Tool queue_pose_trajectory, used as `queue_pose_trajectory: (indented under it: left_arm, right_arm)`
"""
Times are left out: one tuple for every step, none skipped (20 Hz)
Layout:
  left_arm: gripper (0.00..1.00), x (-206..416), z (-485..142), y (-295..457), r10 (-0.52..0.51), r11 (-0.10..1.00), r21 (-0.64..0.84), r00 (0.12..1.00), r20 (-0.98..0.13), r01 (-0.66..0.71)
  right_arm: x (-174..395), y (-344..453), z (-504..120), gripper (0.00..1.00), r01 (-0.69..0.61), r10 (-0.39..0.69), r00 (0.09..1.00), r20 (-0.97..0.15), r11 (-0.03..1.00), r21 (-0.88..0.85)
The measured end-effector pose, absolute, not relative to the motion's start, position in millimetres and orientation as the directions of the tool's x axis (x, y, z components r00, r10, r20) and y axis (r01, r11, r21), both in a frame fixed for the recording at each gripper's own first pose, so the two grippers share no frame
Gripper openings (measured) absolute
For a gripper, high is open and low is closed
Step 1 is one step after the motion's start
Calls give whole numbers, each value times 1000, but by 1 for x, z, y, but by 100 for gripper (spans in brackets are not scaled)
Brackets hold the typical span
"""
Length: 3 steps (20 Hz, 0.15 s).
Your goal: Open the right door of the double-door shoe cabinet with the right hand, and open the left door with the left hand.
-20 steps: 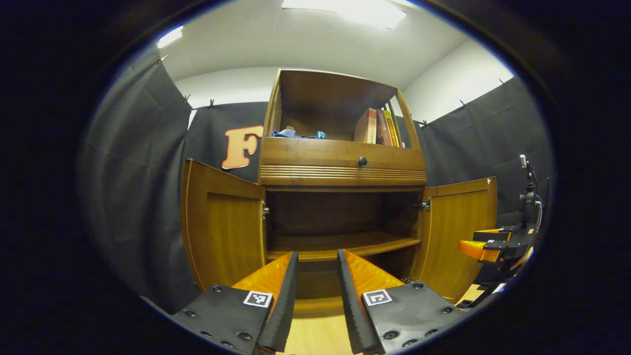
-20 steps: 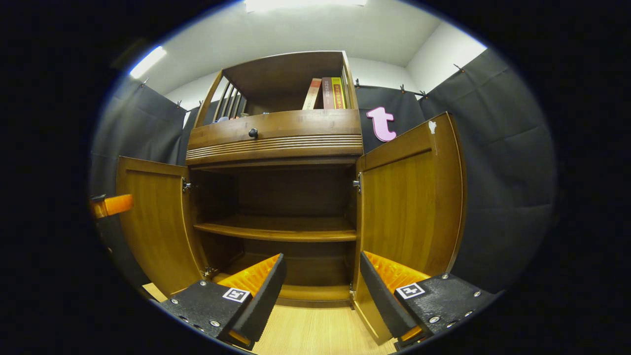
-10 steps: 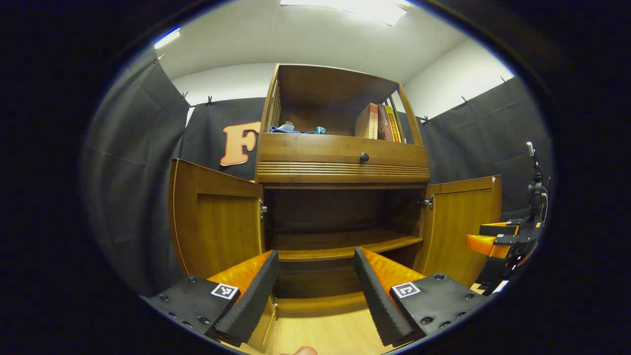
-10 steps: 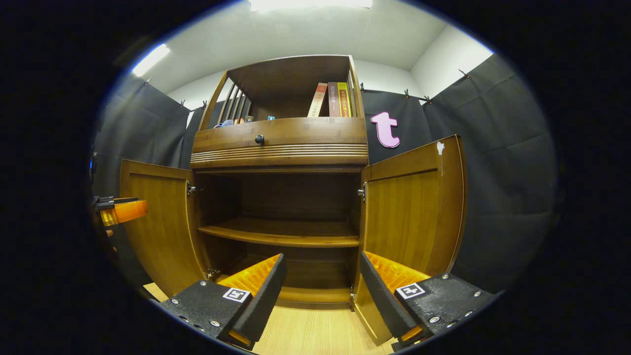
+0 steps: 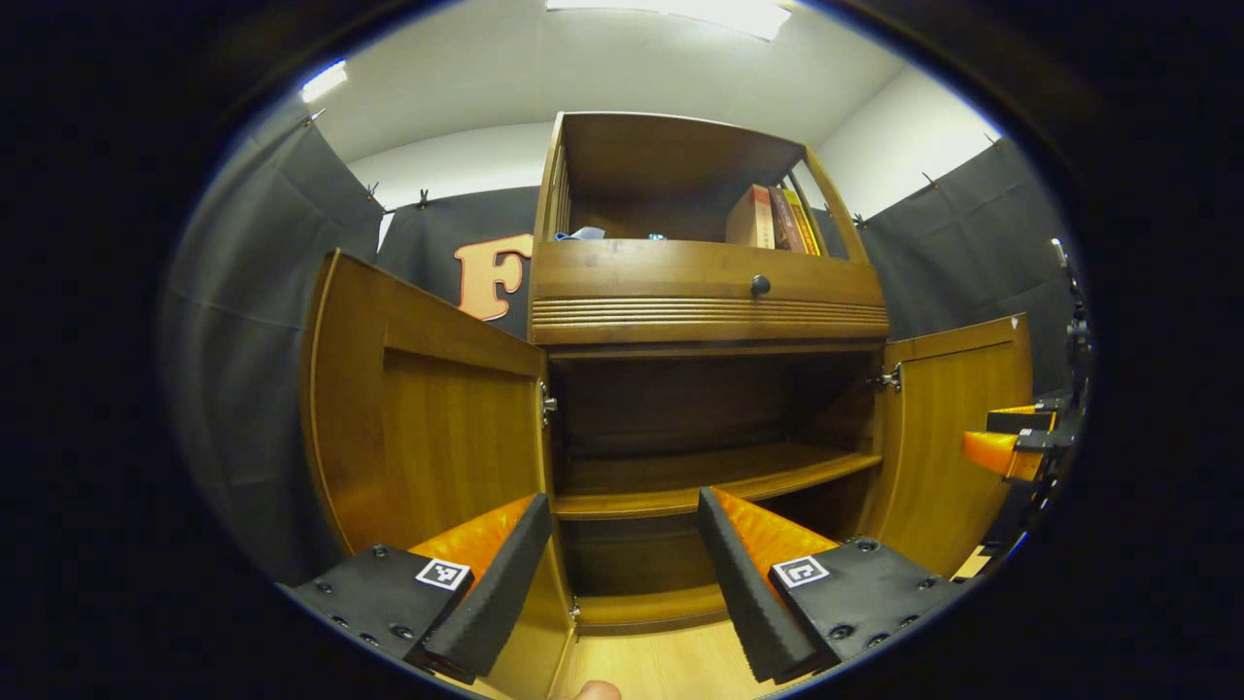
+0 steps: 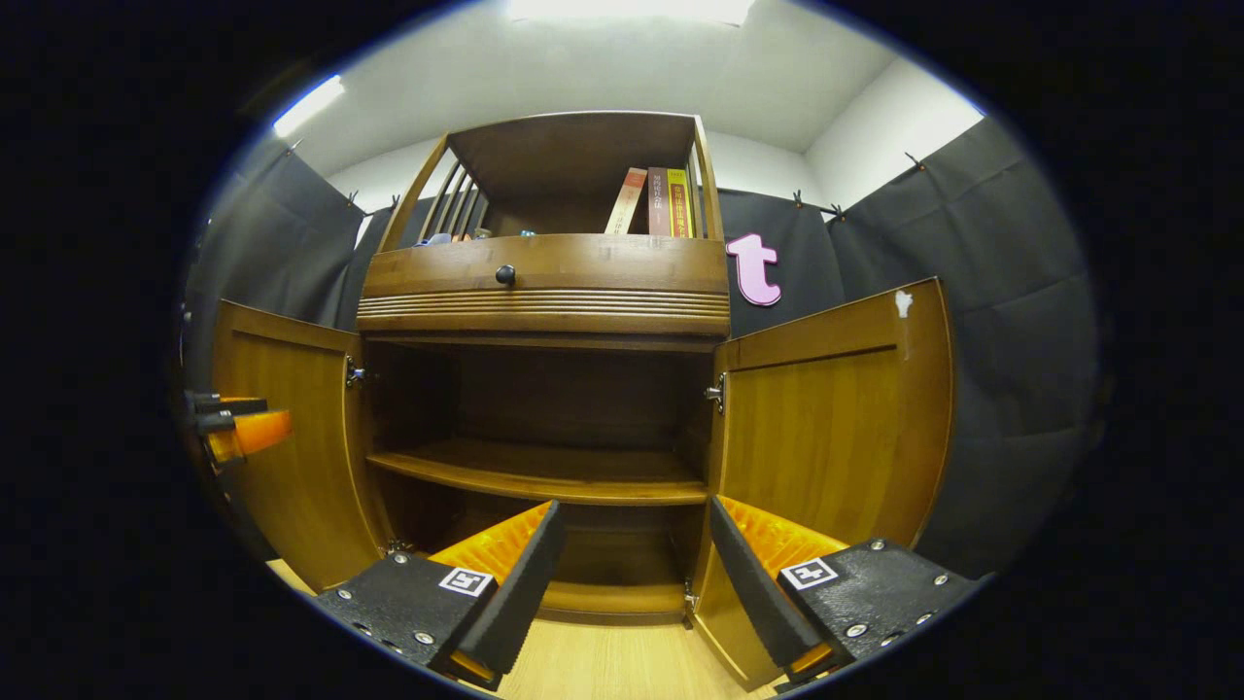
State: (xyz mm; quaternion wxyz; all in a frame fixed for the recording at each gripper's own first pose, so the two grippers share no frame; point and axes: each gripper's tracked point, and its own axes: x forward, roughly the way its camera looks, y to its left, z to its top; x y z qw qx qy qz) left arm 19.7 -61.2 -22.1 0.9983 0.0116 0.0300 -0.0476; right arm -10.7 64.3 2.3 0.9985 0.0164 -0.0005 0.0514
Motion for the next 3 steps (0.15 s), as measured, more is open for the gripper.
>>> queue_pose_trajectory:
  left_arm:
    - [97,23,-27,-59,-99,995,25,993,-57,101]
    - [98,26,-34,-58,-108,994,23,992,-59,109]
    - [96,28,-43,-57,-125,992,7,990,-65,125]
  right_arm:
    - [-7,66,3,92,-91,90,996,13,995,34]
    - [-5,66,4,92,-72,72,997,19,997,30]
    - [-1,67,3,92,-58,57,998,27,998,25]
